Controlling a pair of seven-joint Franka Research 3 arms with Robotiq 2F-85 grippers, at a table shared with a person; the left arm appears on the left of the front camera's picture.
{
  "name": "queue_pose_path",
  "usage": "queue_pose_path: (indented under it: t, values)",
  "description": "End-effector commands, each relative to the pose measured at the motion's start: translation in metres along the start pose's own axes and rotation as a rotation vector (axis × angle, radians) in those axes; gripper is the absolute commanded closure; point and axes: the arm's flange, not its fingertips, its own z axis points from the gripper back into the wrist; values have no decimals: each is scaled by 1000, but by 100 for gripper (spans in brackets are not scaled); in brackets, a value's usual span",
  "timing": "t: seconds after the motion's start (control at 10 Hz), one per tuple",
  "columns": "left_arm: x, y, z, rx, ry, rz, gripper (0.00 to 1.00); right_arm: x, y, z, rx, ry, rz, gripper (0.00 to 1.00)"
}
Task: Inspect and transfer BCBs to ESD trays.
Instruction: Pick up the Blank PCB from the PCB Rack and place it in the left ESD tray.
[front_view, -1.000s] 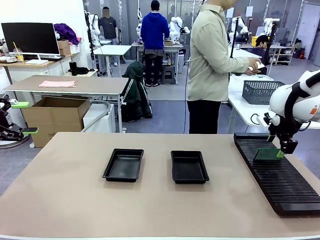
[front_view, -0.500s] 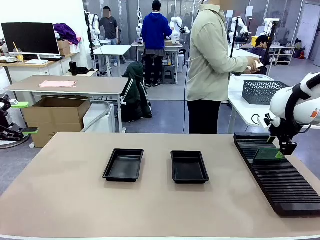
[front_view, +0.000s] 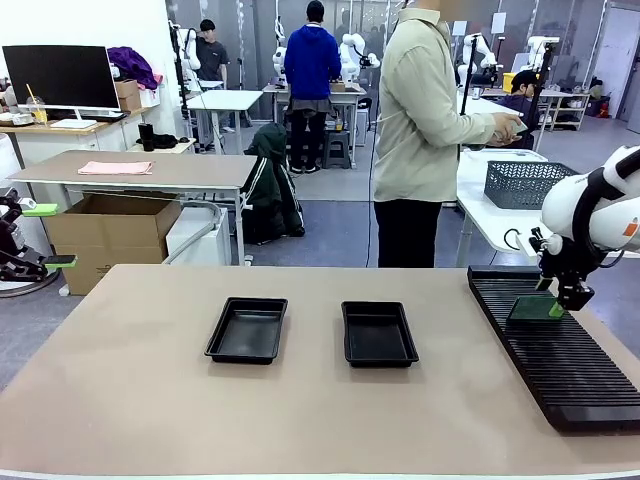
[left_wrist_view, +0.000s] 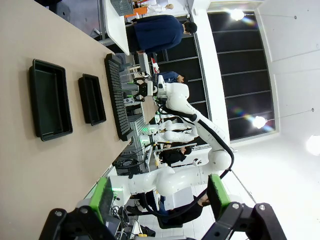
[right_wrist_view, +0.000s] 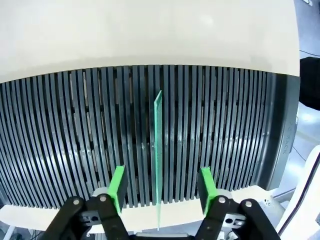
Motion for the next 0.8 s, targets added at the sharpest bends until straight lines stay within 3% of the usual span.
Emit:
queue_pose_path:
  t: [0.0,0.1,0.2,0.3,0.4,0.5,0.6,0.7]
  values:
    - [-1,0,1,-1,-2,0,0,-2,8,-2,-12,-11,-18,41]
    - [-1,0,1,-1,-2,0,0,-3,9,-3,-9,-14,-22,35]
    - [-1,0,1,-1,-2,0,0,-3,9,-3,-8,-13,-26,51]
    - [-1,0,1,-1,-2,0,0,-4,9,-4,-10,-10,-32,45]
    - [-1,0,1,-1,-2,0,0,-5,10,-3,-13,-8,-34,61]
    - [-1,0,1,-1,-2,0,0,-5,9,-3,-16,-9,-36,55]
    - [-1,0,1,-1,-2,0,0,-5,9,-3,-15,-9,-37,71]
    - [-1,0,1,-1,-2,0,0,-5,8,-3,-12,-8,-36,65]
